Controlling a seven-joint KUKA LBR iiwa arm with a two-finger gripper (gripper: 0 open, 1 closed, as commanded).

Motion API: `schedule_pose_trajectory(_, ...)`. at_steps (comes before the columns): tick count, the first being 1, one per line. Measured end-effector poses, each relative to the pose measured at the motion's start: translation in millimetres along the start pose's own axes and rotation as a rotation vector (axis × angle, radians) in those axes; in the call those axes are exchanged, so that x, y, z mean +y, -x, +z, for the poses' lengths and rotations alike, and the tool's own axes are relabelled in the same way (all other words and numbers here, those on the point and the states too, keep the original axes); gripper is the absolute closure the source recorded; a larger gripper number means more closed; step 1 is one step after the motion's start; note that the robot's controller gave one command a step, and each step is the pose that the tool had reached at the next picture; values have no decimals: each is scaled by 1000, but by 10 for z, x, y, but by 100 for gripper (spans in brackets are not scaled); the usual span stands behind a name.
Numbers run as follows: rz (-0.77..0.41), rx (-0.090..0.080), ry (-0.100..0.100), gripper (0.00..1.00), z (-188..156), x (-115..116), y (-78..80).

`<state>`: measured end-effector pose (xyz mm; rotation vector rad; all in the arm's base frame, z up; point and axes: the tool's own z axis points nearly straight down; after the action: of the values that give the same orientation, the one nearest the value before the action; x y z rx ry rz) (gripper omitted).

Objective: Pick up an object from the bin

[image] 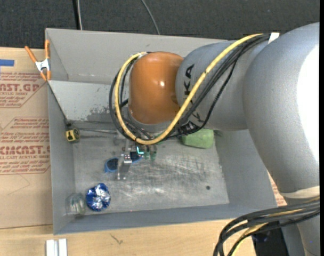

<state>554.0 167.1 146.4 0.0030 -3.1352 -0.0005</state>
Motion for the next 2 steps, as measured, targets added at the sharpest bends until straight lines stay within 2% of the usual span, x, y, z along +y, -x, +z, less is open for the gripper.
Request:
schedule_pose_trajectory(1, -318, -3, -1, 0, 609, -73, 0)
schedule_pose_trajectory(2, -318, -18, 4, 100, 553, -42, 38)
